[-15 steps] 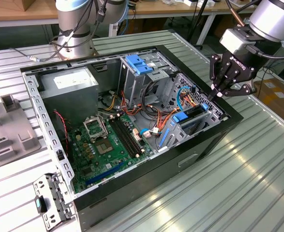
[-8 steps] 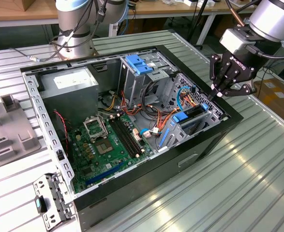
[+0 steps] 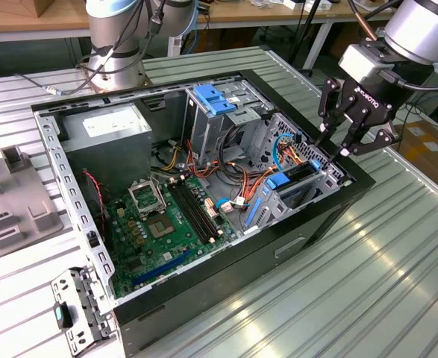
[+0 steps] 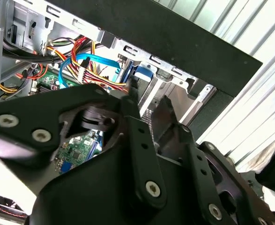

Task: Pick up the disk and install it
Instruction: 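Insert the second disk wire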

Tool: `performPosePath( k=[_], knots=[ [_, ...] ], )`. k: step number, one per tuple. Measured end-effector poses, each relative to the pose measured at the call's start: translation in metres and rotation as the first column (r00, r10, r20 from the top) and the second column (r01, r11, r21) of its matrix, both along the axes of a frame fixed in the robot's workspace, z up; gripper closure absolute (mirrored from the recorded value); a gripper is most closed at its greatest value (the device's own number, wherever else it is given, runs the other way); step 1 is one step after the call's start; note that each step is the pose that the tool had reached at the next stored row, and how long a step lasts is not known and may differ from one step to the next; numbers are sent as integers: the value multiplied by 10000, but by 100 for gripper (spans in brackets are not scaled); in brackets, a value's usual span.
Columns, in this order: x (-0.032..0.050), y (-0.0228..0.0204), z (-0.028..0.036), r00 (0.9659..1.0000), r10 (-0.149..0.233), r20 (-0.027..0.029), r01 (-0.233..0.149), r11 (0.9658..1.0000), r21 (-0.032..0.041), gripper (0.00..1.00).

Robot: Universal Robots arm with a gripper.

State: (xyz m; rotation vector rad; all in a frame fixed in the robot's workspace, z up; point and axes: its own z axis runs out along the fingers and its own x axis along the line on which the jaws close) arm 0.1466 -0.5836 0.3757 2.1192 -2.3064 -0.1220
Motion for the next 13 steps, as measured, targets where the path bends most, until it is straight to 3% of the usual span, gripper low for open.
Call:
performPosePath(
  k=[1,2,8,13],
  knots=[
    [0,0,0,10000,0,0,0,10000,0,64],
    [0,0,0,10000,0,0,0,10000,0,58],
    [0,1,51,10000,0,0,0,10000,0,58],
    [-9,19,57,10000,0,0,0,10000,3,58]
  ],
)
